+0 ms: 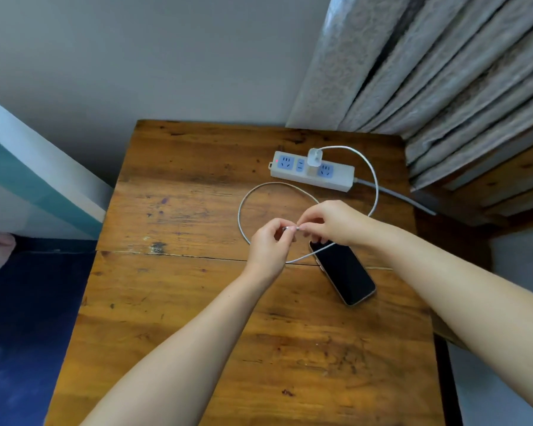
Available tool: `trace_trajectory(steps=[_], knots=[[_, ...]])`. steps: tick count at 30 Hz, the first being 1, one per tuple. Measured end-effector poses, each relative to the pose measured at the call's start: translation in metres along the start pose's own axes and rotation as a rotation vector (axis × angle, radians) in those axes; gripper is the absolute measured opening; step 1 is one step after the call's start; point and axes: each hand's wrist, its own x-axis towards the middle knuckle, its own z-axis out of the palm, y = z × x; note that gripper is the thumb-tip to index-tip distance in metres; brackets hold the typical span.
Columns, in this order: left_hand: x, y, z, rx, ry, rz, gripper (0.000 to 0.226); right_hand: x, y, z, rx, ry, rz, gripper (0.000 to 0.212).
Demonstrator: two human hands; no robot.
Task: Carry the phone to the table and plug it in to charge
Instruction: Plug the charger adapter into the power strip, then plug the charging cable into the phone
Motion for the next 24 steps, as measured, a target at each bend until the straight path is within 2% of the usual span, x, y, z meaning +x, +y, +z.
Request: trace_trajectory(steps=[2,4,8,9,10,12,15,17,19,24], knots=[[-0.006,0.006,0.01,-0.004,-0.044,-0.012,0.013,-0.012,0.016,0.001,0.023,0.031,0.019,0.015],[-0.011,0.007,0.019,-0.024,-0.107,-0.095,0.017,-0.025,0.03,0.004,-0.001,0.025,0.036,0.012],[-0.031,-0.01,0.046,0.056,-0.496,-0.424,0.025,-0.043,0.067,0.011,-0.28,-0.086,0.121,0.017],[-0.037,-0.016,0.055,0.08,-0.528,-0.481,0.022,-0.045,0.075,0.015,-0.337,-0.09,0.154,0.019],[-0.04,-0.021,0.064,0.101,-0.496,-0.507,0.022,-0.047,0.081,0.018,-0.372,-0.071,0.184,0.021],[-0.041,-0.028,0.078,0.061,-0.299,-0.544,0.031,-0.048,0.089,0.027,-0.366,0.005,0.225,0.023],[-0.038,-0.025,0.096,-0.199,-0.093,-0.636,0.038,-0.048,0.097,0.038,-0.213,0.082,0.258,0.02],[-0.036,-0.021,0.104,-0.369,-0.064,-0.704,0.042,-0.048,0.1,0.041,-0.08,0.093,0.285,0.022],[-0.034,-0.021,0.108,-0.428,-0.052,-0.75,0.041,-0.048,0.102,0.039,0.045,0.088,0.32,0.026],[-0.024,-0.025,0.094,-0.496,-0.069,-0.724,0.018,-0.043,0.102,0.039,0.26,0.01,0.319,0.027]])
